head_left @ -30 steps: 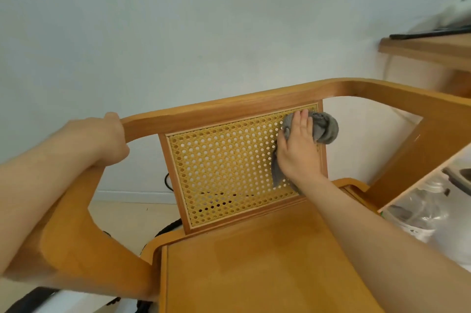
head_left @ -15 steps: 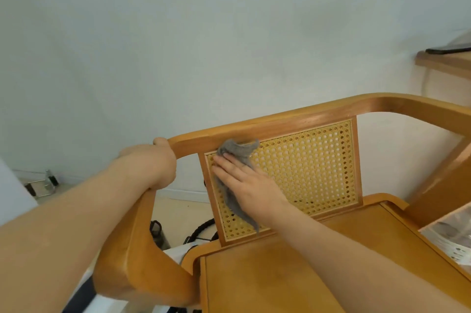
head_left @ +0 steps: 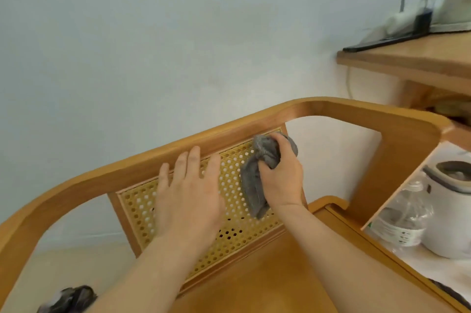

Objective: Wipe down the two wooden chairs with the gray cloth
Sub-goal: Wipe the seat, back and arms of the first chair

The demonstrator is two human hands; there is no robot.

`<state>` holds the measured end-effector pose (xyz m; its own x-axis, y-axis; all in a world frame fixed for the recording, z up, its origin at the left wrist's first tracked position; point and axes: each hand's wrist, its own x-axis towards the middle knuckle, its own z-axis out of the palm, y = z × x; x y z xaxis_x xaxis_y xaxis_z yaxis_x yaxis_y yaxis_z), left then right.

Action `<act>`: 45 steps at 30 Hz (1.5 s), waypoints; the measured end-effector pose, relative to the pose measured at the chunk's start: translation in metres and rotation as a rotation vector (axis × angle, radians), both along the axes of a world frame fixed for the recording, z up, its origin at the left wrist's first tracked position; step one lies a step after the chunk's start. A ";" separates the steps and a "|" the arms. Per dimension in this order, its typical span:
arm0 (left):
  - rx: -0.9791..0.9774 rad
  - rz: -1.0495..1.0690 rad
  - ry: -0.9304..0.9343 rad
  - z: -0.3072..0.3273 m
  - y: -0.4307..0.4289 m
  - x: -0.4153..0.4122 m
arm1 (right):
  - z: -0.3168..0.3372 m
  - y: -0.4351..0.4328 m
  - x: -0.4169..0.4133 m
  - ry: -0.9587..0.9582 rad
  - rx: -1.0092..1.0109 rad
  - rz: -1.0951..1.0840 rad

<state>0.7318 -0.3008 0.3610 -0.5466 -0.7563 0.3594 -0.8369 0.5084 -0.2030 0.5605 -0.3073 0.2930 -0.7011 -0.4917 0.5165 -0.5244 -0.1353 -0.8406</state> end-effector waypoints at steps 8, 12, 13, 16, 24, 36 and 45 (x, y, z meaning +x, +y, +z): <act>-0.233 0.205 0.333 0.018 -0.094 -0.022 | -0.010 -0.049 -0.001 0.038 -0.059 -0.154; -0.381 0.170 0.416 0.005 -0.100 -0.024 | -0.049 -0.055 0.043 0.530 -0.001 -0.099; -0.425 0.162 0.432 0.005 -0.101 -0.025 | -0.058 -0.051 0.046 0.690 -0.001 -0.023; -0.409 0.169 0.469 0.006 -0.097 -0.027 | -0.049 -0.044 0.007 1.058 -0.026 0.137; -0.386 0.171 0.379 0.007 -0.104 -0.027 | -0.039 -0.046 -0.055 0.127 -0.028 -0.181; -0.400 0.202 0.412 0.008 -0.096 -0.027 | -0.042 -0.039 -0.034 0.990 0.138 -0.041; -0.367 0.178 0.406 0.010 -0.090 -0.025 | -0.090 -0.015 -0.016 0.120 0.321 -0.161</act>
<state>0.7063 -0.3907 0.3712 -0.1859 -0.6098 0.7704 -0.9508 0.3095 0.0155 0.5445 -0.3222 0.2027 -0.7265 -0.5301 0.4372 -0.6147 0.2172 -0.7583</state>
